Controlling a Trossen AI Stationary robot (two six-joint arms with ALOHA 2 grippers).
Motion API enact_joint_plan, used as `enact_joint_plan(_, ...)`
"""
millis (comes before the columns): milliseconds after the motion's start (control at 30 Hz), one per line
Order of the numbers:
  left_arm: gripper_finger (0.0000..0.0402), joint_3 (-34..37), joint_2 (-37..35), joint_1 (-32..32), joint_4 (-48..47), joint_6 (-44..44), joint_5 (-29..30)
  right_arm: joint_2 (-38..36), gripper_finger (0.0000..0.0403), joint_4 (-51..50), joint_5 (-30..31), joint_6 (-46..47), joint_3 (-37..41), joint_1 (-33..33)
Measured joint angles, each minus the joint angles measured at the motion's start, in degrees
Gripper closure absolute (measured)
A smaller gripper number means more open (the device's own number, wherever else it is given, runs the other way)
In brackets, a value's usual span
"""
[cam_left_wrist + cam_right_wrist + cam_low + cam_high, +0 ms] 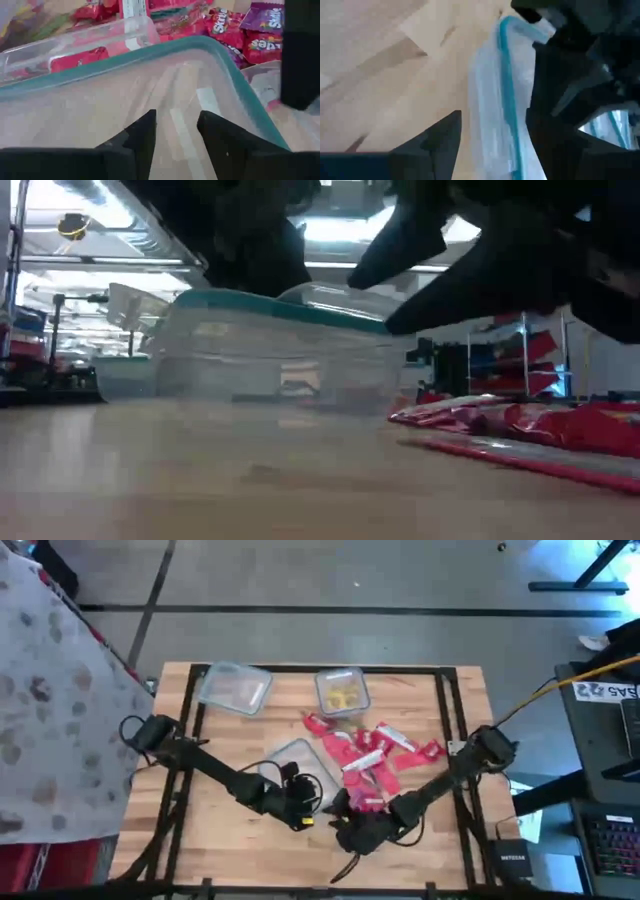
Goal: Sort candy
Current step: Open the rectangular transparent bin
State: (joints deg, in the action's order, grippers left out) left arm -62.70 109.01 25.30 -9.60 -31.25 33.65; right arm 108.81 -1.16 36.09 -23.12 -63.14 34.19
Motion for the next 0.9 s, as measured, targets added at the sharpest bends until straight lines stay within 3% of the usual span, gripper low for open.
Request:
enact_joint_plan(100, 0.0259, 0.1, 0.1, 0.1, 1.1, 0.0, -0.3, 0.2, 0.0212, 1.4, 0.3, 2.9, -0.4, -1.0)
enact_joint_plan(200, 0.0259, 0.1, 0.1, 0.6, 1.3, 0.9, -0.2, 0.2, 0.0255, -0.5, 0.1, 8.3, -1.8, -1.5)
enact_joint_plan(367, 0.0259, 0.2, -2.0, 2.1, -1.0, 1.7, 1.2, 0.2, 0.0381, -7.7, -4.0, 12.0, -6.5, -2.1)
enact_joint_plan(467, 0.0259, 0.2, -6.2, 3.3, -5.6, 3.4, 5.2, 0.2, 0.0387, -10.5, -3.4, 12.4, -8.7, -2.1)
enact_joint_plan(733, 0.0259, -0.4, -19.5, 6.5, -17.8, 7.6, 21.3, -0.5, 0.0398, -14.2, 6.9, 7.7, -17.4, -2.0)
enact_joint_plan(900, 0.0259, -0.4, -25.1, 8.9, -21.5, 6.7, 28.0, -0.5, 0.0400, -22.3, 18.2, 5.2, -22.6, -2.2)
